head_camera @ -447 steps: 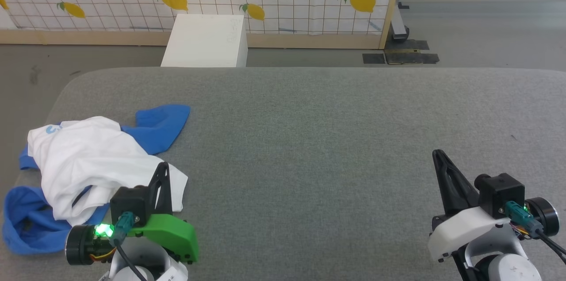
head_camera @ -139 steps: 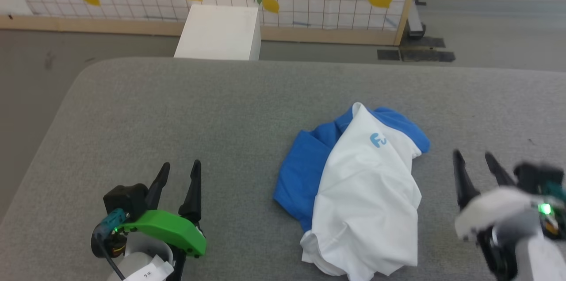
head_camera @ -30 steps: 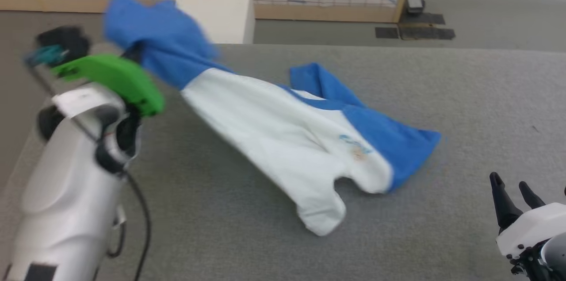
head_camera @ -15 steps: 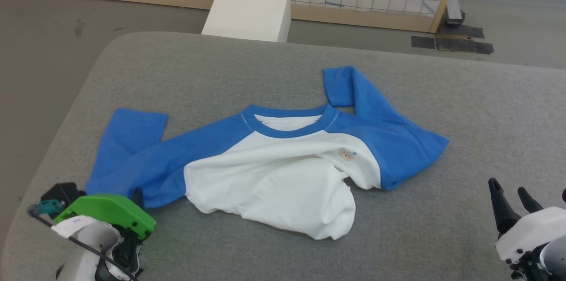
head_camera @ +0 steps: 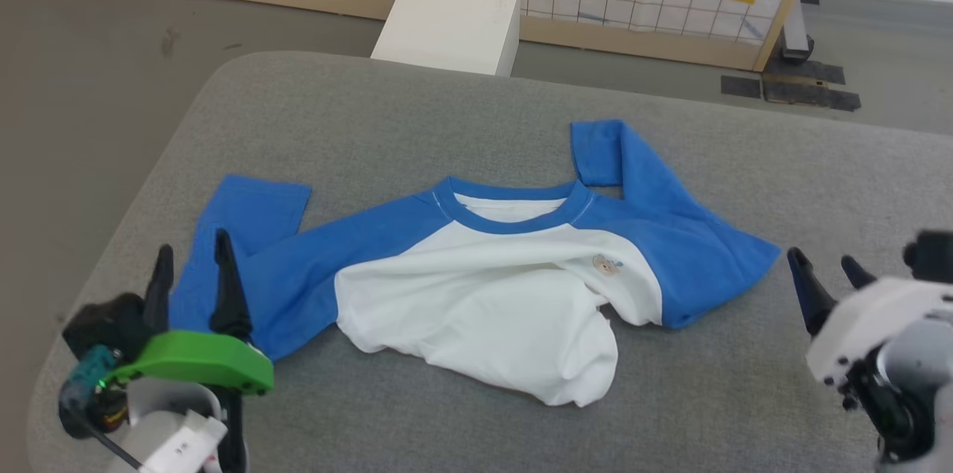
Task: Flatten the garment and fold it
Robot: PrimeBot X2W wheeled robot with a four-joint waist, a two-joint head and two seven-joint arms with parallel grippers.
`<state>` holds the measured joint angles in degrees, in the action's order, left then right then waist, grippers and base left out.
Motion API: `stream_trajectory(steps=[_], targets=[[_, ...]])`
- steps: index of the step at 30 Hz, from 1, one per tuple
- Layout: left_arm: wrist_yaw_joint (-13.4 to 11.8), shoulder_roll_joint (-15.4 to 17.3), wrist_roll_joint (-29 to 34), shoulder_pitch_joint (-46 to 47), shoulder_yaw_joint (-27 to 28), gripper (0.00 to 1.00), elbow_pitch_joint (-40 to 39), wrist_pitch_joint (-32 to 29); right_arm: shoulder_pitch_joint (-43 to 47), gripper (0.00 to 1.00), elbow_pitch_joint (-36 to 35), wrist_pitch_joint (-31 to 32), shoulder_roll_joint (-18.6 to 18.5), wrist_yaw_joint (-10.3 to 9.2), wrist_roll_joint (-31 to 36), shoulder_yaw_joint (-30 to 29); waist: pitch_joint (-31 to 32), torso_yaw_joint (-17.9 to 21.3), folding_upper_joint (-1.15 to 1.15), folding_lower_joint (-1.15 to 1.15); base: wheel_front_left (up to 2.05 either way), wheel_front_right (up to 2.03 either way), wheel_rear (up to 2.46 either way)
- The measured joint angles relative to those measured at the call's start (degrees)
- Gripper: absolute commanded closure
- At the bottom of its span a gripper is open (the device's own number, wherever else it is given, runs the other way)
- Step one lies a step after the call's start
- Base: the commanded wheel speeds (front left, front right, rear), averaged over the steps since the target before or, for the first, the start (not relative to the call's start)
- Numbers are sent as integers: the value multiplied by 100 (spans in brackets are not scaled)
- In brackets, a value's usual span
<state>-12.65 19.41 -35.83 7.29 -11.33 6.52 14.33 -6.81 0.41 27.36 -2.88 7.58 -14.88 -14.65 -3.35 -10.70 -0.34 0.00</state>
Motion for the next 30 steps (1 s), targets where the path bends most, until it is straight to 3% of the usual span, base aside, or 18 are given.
stream_trajectory(steps=[3, 7, 14, 25, 26, 27, 30], targets=[[10, -198, 225, -122, 27, 0, -40, 15, -409, 0, 186, 452, -22, 0, 508, 159, -93, -8, 0, 0, 0, 0, 0], [140, -433, 407, -135, 149, 0, -144, 37, -1094, 0, 839, 1002, -323, 0, 1123, 460, -282, -16, 0, 0, 0, 0, 0], [477, -840, 846, 71, 234, 0, -167, 40, -1928, 0, 1892, 1359, -730, 1, 1668, 577, -706, -151, 0, 0, 0, 0, 0], [867, -1256, 1192, 275, 408, 0, 201, 40, -2018, 0, 2491, 1263, -906, -3, 1276, 1245, -1163, -437, 0, 0, 0, 0, 0], [899, -1270, 1229, 277, 448, 0, 219, 40, -2036, 69, 2496, 1185, -922, -3, 1194, 1274, -1175, -431, 0, 0, 0, 0, 0], [916, -1276, 1255, 283, 492, 0, 232, 40, -2043, 100, 2501, 1091, -937, -2, 1118, 1299, -1179, -416, 0, 0, 0, 0, 0], [980, -1308, 1321, 321, 571, 0, 276, 40, -2045, 100, 2465, 743, -882, 0, 847, 1148, -1160, -342, 0, 0, 0, 0, 0]])
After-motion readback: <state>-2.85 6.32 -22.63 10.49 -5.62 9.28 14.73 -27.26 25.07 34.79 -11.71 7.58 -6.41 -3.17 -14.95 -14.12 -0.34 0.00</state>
